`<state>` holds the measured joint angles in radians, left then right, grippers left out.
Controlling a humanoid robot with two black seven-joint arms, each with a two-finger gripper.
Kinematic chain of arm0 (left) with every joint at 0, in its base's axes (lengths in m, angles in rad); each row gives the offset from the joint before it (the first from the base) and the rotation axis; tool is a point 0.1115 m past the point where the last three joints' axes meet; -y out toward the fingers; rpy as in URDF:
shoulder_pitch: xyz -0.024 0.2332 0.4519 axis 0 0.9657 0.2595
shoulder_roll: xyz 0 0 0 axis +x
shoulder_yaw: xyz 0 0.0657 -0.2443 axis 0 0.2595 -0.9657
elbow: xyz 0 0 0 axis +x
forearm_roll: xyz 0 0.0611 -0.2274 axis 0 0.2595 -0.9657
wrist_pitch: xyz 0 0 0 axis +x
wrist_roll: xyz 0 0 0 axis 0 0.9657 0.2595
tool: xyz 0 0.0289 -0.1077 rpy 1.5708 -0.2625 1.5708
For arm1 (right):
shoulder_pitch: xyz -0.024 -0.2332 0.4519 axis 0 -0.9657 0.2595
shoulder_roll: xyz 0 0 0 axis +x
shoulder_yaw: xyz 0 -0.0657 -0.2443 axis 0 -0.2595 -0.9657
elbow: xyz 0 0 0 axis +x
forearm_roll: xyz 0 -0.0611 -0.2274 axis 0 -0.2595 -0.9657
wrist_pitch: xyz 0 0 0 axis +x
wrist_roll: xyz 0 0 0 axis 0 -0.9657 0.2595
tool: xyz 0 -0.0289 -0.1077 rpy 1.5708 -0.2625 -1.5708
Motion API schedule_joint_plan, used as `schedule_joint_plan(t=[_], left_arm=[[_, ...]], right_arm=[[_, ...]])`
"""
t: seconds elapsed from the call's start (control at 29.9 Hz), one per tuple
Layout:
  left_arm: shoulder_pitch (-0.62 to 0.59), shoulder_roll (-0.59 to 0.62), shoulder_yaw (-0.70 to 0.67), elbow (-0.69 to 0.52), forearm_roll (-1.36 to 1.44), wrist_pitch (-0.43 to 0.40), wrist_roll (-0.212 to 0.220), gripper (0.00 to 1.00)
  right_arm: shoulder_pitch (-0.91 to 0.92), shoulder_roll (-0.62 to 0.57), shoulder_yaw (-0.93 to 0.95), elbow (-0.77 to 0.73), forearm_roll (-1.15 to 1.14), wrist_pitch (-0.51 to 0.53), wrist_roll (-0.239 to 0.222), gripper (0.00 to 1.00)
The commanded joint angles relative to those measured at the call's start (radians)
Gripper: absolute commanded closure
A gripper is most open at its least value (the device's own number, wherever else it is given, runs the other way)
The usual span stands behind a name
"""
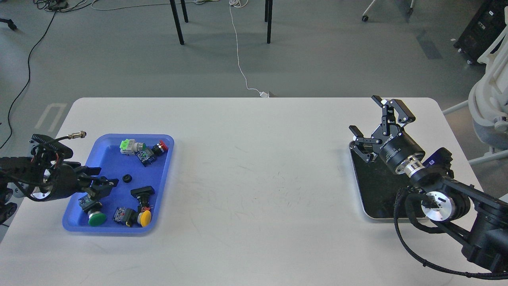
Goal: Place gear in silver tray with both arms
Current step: 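Grasp the small black gear in the blue tray with the left gripper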
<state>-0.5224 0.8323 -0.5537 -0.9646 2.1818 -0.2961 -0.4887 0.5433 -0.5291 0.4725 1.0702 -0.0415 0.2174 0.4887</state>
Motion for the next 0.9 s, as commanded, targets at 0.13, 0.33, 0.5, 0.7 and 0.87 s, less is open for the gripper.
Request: schedule_joint_plan(t=[0.13,0.33,0.5,0.7,0.87], left_arm=[[0.001,-0.016,0.0,0.047,0.0,0.02,0.0,0.35],[-0.002,-0.015,0.017,0.056,0.0,0.02,0.0,0.36],[-0.001,-0.015,0.031,0.063,0.0,0.02,0.0,0.69],[-0.004,-0.013,0.031,0.063,0.0,0.02,0.0,0.83],[-0.008,-0.009,0.031,0.061,0.0,0.041,0.0,0.86]], right_arm=[[-0.005,0.001,0.0,0.002,0.0,0.0,0.0,0.01],[-0.006,0.001,0.0,0.002,0.002,0.0,0.0,0.01],[-0.006,0.001,0.001,0.002,0.002,0.002,0.0,0.01],[-0.006,0.0,0.0,0.002,0.0,0.002,0.0,0.01],[-0.006,0.001,0.001,0.001,0.0,0.002,0.0,0.01]])
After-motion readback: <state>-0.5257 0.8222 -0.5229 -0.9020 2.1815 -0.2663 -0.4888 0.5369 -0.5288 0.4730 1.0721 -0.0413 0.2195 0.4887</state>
